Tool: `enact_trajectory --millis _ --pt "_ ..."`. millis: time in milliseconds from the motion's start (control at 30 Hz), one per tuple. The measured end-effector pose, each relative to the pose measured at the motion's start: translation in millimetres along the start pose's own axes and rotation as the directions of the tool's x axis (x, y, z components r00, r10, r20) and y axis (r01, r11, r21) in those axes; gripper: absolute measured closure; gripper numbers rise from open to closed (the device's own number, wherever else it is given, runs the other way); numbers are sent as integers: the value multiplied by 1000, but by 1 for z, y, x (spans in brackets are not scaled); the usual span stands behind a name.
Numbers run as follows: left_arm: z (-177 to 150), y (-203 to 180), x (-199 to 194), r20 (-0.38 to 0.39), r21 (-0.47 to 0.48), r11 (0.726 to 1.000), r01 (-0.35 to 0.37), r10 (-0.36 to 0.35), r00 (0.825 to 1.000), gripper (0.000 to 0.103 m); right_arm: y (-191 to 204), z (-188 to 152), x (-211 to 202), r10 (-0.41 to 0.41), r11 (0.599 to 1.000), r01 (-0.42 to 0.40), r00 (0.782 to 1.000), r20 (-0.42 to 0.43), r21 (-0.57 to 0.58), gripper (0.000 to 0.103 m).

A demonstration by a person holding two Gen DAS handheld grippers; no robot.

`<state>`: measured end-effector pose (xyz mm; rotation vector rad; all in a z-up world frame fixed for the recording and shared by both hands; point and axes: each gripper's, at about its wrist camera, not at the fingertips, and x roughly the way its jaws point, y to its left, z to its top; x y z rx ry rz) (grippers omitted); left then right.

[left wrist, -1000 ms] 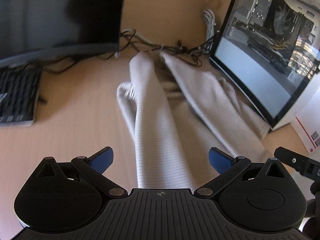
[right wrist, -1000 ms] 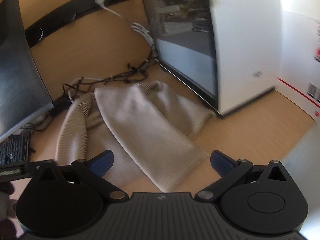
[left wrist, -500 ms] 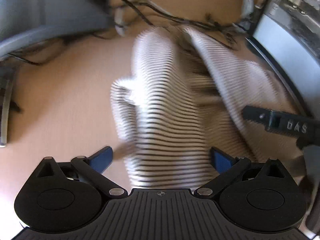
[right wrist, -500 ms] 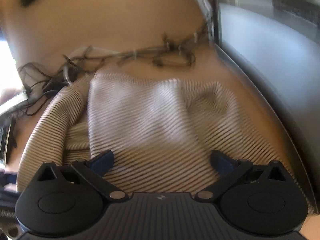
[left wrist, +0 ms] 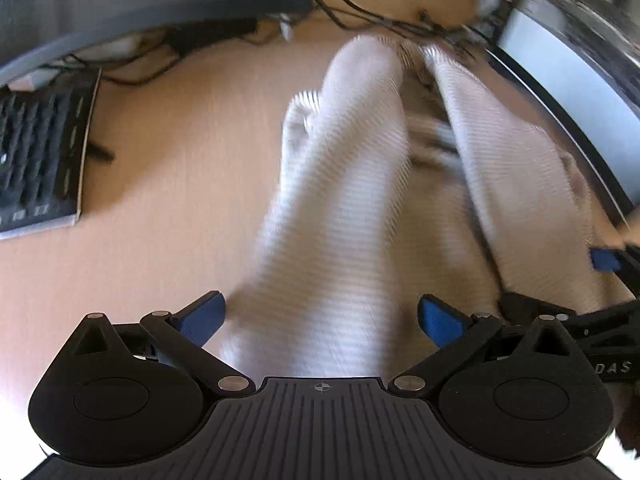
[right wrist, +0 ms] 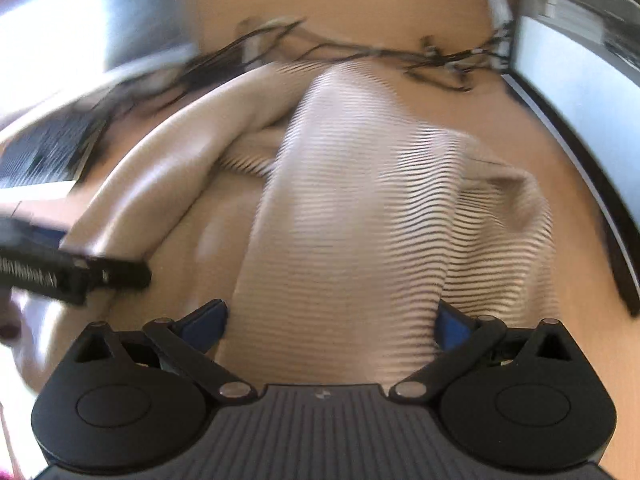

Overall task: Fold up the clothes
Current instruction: 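Grasp the striped shirt with both grippers and lift it off the desk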

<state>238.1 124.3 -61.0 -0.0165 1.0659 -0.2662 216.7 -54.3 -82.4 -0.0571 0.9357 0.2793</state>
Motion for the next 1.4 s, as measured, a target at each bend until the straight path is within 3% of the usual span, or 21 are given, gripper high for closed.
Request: enact_trajectory --millis 67,167,233,300,367,433,533,633,733,833,867,933,1033,1100,1167,1233,1300,1400 --pt "-14 12 -16 5 26 999 47 -48 999 0 8 -13 -10 -21 998 20 1000 -21 -62 0" --pt "-18 26 -37 71 50 995 86 -89 993 0 3 -16 -22 -98 995 98 995 -32 -4 2" --pt "-5 18 -34 115 77 990 121 -129 985 0 8 -8 -32 -194 981 194 981 9 -7 17" --pt "10 6 -28 159 108 982 156 -172 972 0 20 4 -44 -285 956 289 955 81 -53 23" --pt "26 -7 -22 200 140 972 189 -215 956 0 13 17 -44 -297 953 301 949 106 -24 31" --pt "41 -19 -17 240 173 960 220 -258 936 0 5 29 -42 -304 952 305 944 127 13 50" --pt "49 -36 3 259 177 975 134 -178 949 0 -8 48 -40 -315 949 308 936 157 67 61" --pt "51 -33 22 157 86 989 124 -136 978 0 -20 67 -37 -328 943 310 926 186 121 62" --pt "49 -33 31 122 73 985 157 -165 979 0 -25 75 -32 -310 949 289 929 200 128 61" --pt "36 -30 24 112 68 985 159 -166 980 1 -29 71 -17 -247 964 226 956 160 139 61" --pt "33 -29 20 113 67 986 150 -157 981 5 -28 67 -9 -229 970 213 963 139 120 61" --pt "28 -26 13 120 62 991 120 -127 985 37 -26 57 5 -195 980 190 976 100 65 61" --pt "22 -10 2 115 2 994 114 -113 987 71 -22 41 11 -113 986 125 988 109 -111 60" --pt "31 -8 5 119 -27 992 120 -116 986 79 -22 36 8 -79 957 103 992 98 -270 61" --pt "23 1 -2 143 -35 993 109 -103 984 83 -22 43 2 -122 938 144 989 89 -314 61" --pt "18 5 -13 178 -42 995 89 -80 981 84 -19 56 -7 -197 937 229 970 141 -264 60" --pt "15 8 -28 216 -50 997 60 -48 975 84 -10 70 -14 -197 962 227 962 190 -150 54" --pt "18 24 -46 259 -85 996 38 -15 966 85 18 78 -5 -168 979 190 959 230 -75 38"
